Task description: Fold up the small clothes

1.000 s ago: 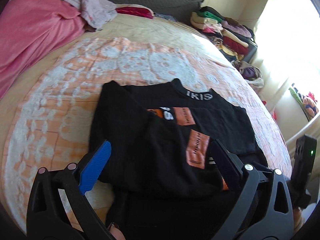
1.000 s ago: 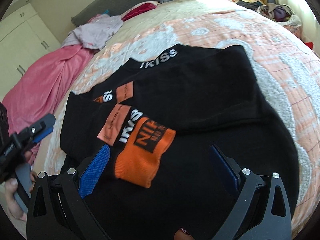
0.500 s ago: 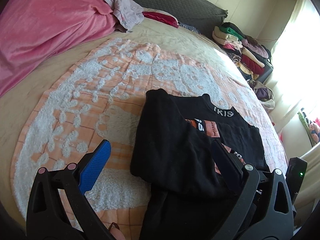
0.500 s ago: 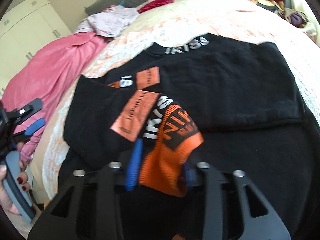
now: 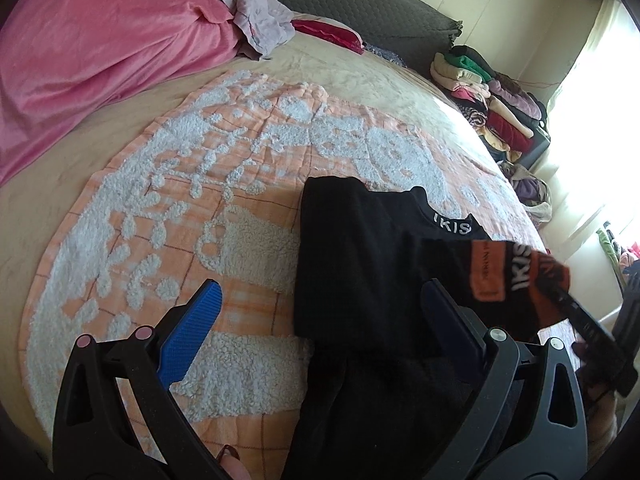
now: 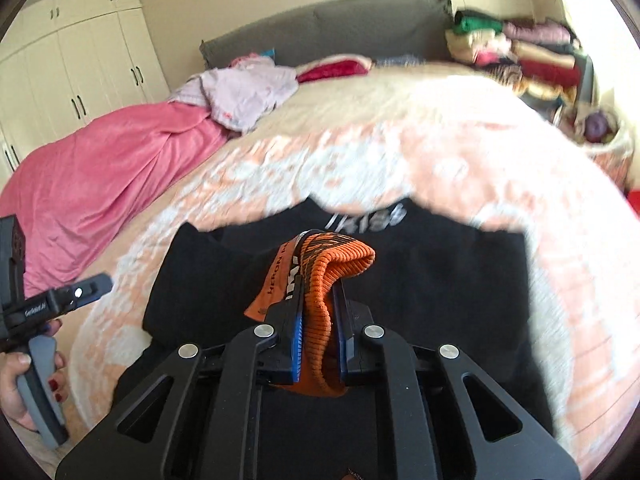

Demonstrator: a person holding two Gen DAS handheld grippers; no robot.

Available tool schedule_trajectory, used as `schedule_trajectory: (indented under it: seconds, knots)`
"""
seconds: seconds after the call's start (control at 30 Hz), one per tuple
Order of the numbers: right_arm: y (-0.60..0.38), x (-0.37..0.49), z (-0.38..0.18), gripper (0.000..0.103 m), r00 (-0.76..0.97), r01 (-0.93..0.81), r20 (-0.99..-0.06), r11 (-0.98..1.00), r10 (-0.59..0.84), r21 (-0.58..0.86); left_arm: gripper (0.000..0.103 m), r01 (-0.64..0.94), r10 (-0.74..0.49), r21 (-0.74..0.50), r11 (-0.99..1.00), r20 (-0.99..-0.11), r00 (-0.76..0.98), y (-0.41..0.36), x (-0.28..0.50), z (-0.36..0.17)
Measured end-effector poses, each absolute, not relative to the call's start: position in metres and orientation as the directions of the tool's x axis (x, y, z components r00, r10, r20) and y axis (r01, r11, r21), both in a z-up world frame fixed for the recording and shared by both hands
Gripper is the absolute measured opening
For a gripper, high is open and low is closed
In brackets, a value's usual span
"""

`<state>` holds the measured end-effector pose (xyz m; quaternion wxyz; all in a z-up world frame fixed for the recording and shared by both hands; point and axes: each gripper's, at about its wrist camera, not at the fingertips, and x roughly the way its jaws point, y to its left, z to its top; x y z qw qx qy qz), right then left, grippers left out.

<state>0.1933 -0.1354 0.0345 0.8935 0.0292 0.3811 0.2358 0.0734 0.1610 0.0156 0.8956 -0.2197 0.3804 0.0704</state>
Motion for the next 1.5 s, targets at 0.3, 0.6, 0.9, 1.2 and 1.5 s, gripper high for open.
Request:
schedule_trajectory:
  seconds: [0.3, 0.6, 0.9, 1.2, 1.5]
  knots:
    - [-0.183, 0.209, 0.029, 0.011, 0.649, -0.297, -0.675, 0.934, 0.351, 0.201, 0.093, -0.286, -0.023, -0.295, 0.912, -0.731, 0.682, 0.150, 0.083, 0.013]
    - [-0.194, 0.209, 0.006, 0.011, 0.643, -0.239, -0.709, 0.955, 0.290, 0.175, 0.093, -0.244, 0.011, -0.209, 0.947, -0.737, 0.676, 0.125, 0.097, 0.014]
    - [-0.197, 0.207, -0.001, 0.026, 0.647, -0.192, -0.727, 0.972, 0.231, 0.138, 0.093, -0.194, -0.009, -0.189, 0.963, -0.739, 0.674, 0.103, 0.115, 0.010]
    - [-0.210, 0.201, -0.010, 0.033, 0.632, -0.148, -0.745, 0.977, 0.214, 0.155, 0.085, -0.131, -0.048, -0.180, 0.975, -0.747, 0.663, 0.084, 0.135, 0.005]
    - [-0.199, 0.196, -0.010, 0.038, 0.615, -0.188, -0.750, 0.969, 0.243, 0.160, 0.059, -0.058, -0.099, -0.161, 0.985, -0.814, 0.572, 0.066, 0.168, -0.022]
